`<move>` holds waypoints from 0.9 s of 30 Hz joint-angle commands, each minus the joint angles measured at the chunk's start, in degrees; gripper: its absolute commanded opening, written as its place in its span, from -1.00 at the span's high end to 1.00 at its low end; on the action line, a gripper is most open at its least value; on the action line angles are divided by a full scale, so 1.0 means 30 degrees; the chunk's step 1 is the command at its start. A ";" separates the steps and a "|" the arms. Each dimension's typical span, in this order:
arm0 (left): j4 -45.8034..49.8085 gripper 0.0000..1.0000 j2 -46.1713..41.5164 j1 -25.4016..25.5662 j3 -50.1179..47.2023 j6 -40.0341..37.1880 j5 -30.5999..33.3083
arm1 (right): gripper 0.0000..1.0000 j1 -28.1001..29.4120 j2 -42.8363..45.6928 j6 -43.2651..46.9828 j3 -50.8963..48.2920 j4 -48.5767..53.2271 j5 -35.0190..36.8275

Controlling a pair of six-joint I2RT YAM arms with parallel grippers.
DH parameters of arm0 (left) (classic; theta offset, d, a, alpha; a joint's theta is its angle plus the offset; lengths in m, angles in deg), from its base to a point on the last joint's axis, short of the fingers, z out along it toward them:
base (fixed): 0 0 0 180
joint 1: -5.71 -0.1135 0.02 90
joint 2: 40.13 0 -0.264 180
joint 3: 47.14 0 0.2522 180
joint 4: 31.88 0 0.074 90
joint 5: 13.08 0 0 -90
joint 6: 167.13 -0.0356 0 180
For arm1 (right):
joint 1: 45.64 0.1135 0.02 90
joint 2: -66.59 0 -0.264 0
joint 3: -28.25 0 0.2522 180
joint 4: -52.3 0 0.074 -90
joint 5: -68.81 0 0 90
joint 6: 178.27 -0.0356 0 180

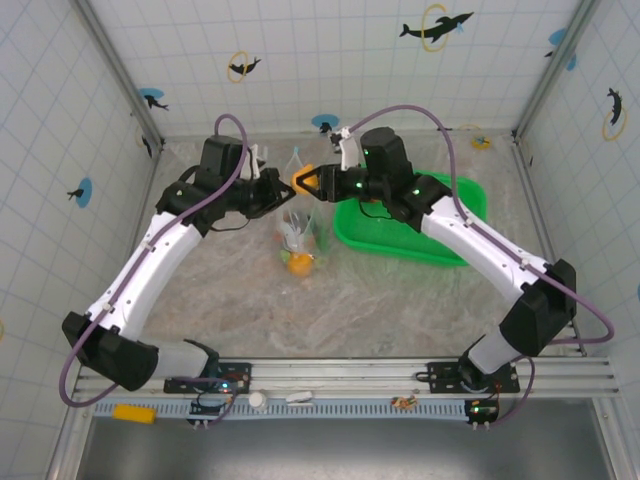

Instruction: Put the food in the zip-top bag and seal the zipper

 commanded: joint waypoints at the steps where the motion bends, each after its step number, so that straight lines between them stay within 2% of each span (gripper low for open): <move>1: 0.0227 1.00 -0.0059 -0.0037 0.0779 -0.0578 0.0065 | 0.08 0.0575 -0.0879 0.1579 0.0566 0.2609 0.1907; 4: 0.0531 1.00 -0.0002 -0.0037 0.1080 -0.0771 0.0222 | 0.11 0.0792 -0.1638 0.2803 0.1694 0.5060 0.3931; 6: 0.1255 1.00 0.0191 -0.0037 0.1532 -0.1114 0.0739 | 0.11 0.0945 -0.2326 0.3687 0.3277 0.7172 0.6296; 9: 0.3278 1.00 0.0891 -0.0037 0.3157 -0.1846 0.2380 | 0.08 0.1313 -0.2803 0.4644 0.4741 0.8539 0.8330; 13: 0.6860 1.00 0.2706 -0.0037 0.7390 -0.3081 0.5412 | 0.07 0.2006 -0.2960 0.4975 0.5208 0.8857 0.9659; 15: 0.8160 1.00 0.3545 -0.0039 0.9265 -0.3494 0.6694 | 0.06 0.2227 -0.3117 0.4868 0.5219 0.8942 0.9542; 19: 0.8371 1.00 0.3930 -0.0037 1.0262 -0.3727 0.7682 | 0.05 0.2620 -0.3441 0.4603 0.5204 0.8818 0.8983; 24: 0.8013 1.00 0.3890 -0.0008 0.9928 -0.3830 0.7173 | 0.01 0.2744 -0.3574 0.4223 0.4643 0.8312 0.7477; 27: 0.7512 1.00 0.3664 0.0278 0.8776 -0.3785 0.6063 | 0.00 0.2686 -0.3427 0.3781 0.4066 0.7848 0.7159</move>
